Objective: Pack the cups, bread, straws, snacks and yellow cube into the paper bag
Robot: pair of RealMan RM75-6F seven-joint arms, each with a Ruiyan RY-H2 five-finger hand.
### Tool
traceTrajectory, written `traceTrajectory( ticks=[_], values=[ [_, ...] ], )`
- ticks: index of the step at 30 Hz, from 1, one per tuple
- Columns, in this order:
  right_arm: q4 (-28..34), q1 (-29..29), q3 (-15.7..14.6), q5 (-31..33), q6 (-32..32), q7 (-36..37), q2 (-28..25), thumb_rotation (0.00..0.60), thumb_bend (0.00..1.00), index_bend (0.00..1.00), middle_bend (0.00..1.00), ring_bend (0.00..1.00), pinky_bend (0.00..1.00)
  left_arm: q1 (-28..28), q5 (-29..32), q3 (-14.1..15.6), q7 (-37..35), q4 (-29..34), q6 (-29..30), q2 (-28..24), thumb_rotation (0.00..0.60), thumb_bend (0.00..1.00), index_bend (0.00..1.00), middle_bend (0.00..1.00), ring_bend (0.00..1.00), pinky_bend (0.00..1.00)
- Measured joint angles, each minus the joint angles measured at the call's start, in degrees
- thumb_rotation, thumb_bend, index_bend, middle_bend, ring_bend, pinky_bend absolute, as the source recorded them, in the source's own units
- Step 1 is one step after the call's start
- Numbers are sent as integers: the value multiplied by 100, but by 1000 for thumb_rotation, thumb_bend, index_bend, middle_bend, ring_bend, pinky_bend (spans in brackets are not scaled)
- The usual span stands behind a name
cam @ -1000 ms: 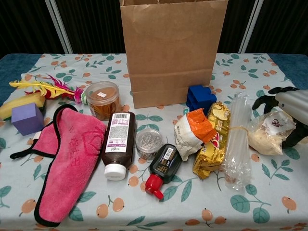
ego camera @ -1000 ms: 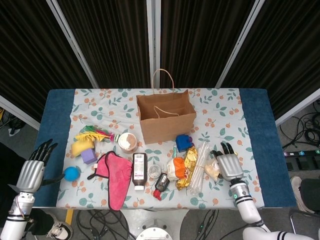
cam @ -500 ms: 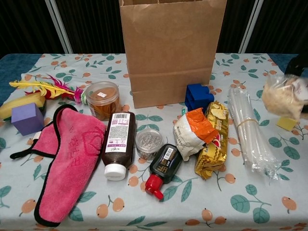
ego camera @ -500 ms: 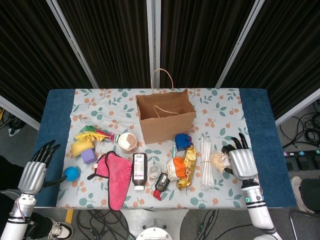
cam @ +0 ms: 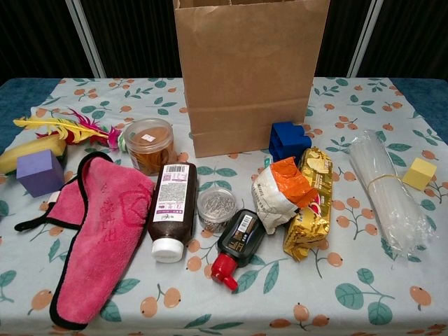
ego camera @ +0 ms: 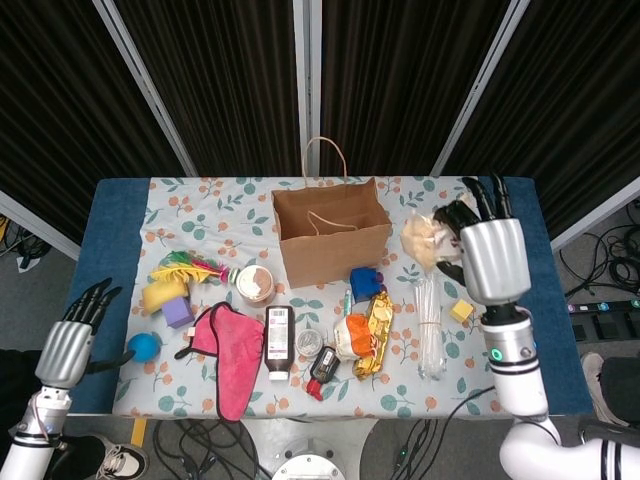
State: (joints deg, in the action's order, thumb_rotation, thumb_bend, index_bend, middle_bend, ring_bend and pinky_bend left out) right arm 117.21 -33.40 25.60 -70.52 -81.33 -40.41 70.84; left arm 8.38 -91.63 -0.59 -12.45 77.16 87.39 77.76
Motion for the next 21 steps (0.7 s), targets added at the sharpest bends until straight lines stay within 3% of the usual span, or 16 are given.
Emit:
traceTrajectory(
  ticks=[5, 9, 15, 21],
  values=[
    [-426, -1088, 620, 923, 241, -567, 487, 600, 192, 541, 555, 190, 67, 0, 82, -26, -27, -29, -49, -21, 555, 147, 154, 145, 92, 188],
    [-1117, -1834, 890, 1395, 286, -797, 1071, 600, 199, 540, 555, 203, 77, 38, 131, -61, -50, -68, -122, -28, 555, 147, 154, 145, 92, 188],
    [-2475, -2650, 1073, 1696, 283, -879, 1936, 600, 206, 551, 550, 203, 84, 54, 199, -81, -100, -138, -182, -29, 556, 147, 154, 145, 92, 188],
    [-3748, -3122, 1032, 1918, 337, -692, 2716, 600, 207, 550, 545, 203, 85, 44, 288, -95, -220, -257, -246, -26, 557, 147, 154, 144, 92, 188]
  ],
)
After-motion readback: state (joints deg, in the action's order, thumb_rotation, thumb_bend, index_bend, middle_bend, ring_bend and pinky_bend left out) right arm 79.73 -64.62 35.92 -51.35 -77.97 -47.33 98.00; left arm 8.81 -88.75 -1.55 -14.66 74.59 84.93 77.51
